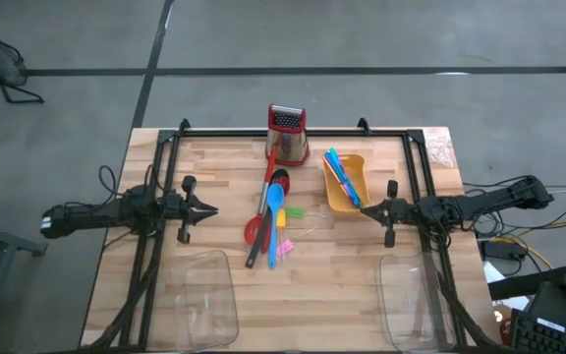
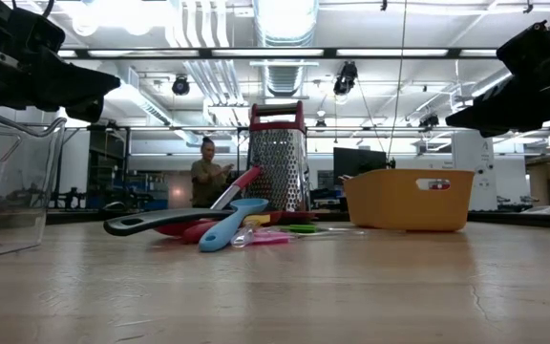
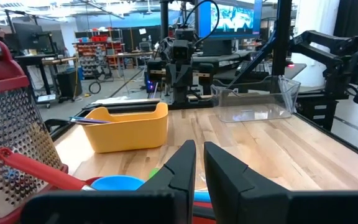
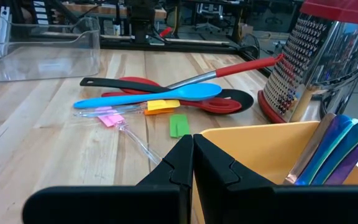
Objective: Pick & Place Kitchen Items
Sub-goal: Put the blue serving spoon into the right transparent bin
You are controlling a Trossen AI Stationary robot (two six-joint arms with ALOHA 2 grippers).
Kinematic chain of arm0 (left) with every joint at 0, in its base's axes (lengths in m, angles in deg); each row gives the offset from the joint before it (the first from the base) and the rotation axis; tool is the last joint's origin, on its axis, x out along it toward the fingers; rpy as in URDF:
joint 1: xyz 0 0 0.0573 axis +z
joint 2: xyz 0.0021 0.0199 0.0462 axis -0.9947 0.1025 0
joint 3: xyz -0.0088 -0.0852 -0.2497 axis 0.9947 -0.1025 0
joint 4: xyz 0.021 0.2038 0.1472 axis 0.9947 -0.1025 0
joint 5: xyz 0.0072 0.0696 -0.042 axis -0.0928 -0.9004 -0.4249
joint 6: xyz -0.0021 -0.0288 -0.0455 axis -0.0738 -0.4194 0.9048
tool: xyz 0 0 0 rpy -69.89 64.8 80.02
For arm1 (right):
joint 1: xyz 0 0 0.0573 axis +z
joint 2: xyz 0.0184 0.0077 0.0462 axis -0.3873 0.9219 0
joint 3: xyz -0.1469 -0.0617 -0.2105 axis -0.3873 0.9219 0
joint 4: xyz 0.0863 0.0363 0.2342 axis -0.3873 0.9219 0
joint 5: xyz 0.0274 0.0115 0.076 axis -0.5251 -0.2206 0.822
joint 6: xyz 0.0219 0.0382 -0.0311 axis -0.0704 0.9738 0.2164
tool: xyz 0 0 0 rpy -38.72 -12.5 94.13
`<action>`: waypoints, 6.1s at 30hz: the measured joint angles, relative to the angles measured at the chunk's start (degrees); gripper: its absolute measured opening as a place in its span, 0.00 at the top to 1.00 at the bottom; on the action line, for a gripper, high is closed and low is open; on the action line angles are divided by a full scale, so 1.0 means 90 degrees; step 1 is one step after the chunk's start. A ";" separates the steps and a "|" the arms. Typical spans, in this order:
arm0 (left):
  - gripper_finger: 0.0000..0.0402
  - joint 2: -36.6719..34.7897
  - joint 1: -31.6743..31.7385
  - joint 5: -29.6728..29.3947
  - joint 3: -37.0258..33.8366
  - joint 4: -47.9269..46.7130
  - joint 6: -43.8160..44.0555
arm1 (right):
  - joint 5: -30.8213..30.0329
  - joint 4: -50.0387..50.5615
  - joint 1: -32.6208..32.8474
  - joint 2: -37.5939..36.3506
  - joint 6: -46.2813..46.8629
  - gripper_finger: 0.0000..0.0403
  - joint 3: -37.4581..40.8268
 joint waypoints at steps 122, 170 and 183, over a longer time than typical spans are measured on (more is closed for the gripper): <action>0.43 1.0253 -0.0600 -0.2366 0.5381 -0.0411 0.3654 | 0.0000 0.0002 -0.0002 0.0001 0.0000 0.98 0.0002; 0.71 1.0275 -0.0544 -0.2136 0.5422 0.0079 0.2749 | 0.0000 0.0002 -0.0001 0.0001 0.0002 0.98 0.0002; 0.46 1.0241 -0.0636 -0.1414 0.5434 0.1359 0.3004 | 0.0000 0.0002 -0.0002 0.0001 -0.0003 0.98 0.0002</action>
